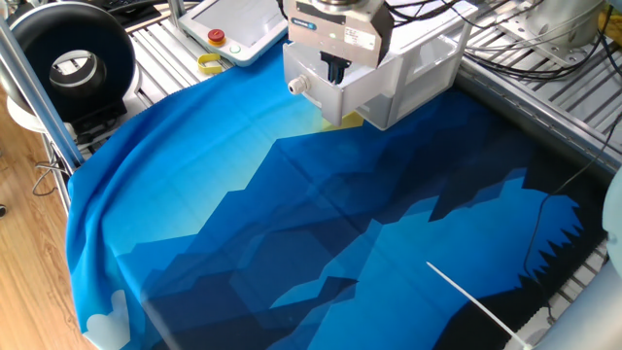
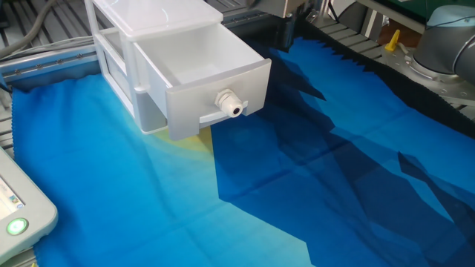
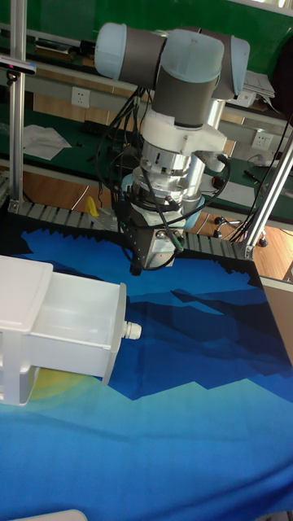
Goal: Grasp the handle and close the drawer
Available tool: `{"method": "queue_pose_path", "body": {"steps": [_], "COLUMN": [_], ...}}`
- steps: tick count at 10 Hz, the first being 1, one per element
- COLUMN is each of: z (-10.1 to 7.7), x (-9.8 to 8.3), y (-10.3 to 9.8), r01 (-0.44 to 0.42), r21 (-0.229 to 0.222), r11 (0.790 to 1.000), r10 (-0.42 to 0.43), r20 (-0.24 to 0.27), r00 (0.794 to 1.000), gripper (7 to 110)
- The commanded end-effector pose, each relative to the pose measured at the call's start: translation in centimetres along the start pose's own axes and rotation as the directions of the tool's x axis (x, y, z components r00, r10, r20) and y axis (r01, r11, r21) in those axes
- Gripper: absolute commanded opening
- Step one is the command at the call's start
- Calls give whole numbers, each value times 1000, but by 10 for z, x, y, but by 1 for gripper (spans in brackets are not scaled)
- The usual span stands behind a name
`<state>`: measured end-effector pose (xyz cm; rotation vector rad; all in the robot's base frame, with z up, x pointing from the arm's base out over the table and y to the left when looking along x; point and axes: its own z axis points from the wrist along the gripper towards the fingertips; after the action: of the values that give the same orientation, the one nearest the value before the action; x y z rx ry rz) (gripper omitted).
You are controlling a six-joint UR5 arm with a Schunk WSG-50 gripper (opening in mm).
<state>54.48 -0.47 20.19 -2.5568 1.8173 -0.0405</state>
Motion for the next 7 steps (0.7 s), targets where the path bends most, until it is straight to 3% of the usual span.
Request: {"method": "queue_pose_path", "body": {"steps": [1,2,3,6,7], "z": [-1,1,3,4,3], "x": [-20,-24,-20,-10,-15], "y": [-14,8,17,23,25], "r01": [-201,-301,-363,-407,-431], "r21": [47,-48,-79,-92,-107], "r11": [978,952,928,909,896], "r10": [196,305,370,411,436], "r20": [105,117,98,28,23], "r00": [975,945,924,911,900], "gripper": [7,7,7,7,7]}}
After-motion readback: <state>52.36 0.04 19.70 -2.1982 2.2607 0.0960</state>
